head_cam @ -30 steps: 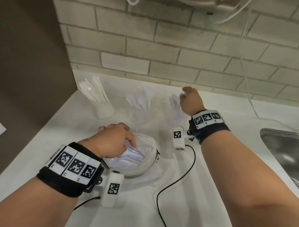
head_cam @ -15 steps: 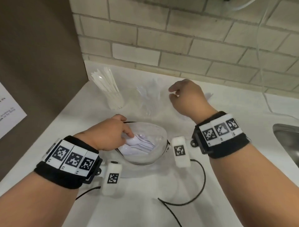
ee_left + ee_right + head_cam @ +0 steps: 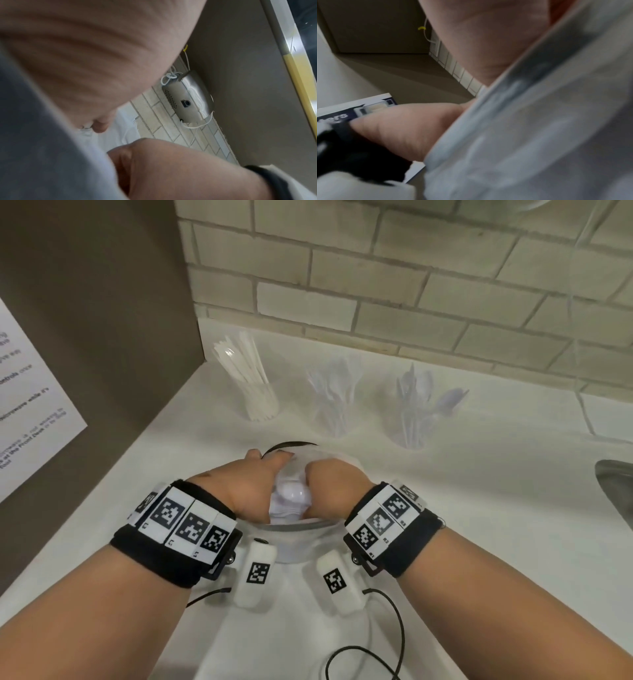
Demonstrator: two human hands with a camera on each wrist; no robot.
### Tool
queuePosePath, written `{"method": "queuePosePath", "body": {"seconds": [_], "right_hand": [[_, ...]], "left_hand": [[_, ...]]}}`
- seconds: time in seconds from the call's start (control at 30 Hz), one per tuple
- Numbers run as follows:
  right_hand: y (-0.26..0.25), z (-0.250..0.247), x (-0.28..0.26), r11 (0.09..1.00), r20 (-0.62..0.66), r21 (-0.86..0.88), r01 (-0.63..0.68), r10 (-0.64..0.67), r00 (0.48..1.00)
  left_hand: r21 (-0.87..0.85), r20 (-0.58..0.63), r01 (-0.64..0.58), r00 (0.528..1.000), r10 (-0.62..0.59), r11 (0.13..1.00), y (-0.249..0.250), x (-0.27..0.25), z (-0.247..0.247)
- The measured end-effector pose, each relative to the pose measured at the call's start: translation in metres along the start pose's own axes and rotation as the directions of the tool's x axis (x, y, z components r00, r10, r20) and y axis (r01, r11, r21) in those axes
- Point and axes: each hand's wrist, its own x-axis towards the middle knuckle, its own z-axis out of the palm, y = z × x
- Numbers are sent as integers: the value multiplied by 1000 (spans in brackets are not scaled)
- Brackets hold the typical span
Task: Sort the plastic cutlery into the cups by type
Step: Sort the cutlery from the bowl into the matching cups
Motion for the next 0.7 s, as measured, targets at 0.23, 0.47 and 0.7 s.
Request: {"method": "queuePosePath", "body": {"seconds": [0.23, 0.47, 0.7], "right_hand": [[7, 0, 10, 999, 93, -45, 22, -17, 996], [18, -9, 11, 999, 87, 13, -39, 38, 995], [22, -12, 9, 995, 92, 95, 24, -33, 995]], "left_hand": [[-97, -112, -82, 991, 71, 992, -3, 11, 3], [6, -40, 52, 998, -52, 999, -19, 12, 9], [-61, -95, 43, 994, -49, 997, -14, 11, 7]]}}
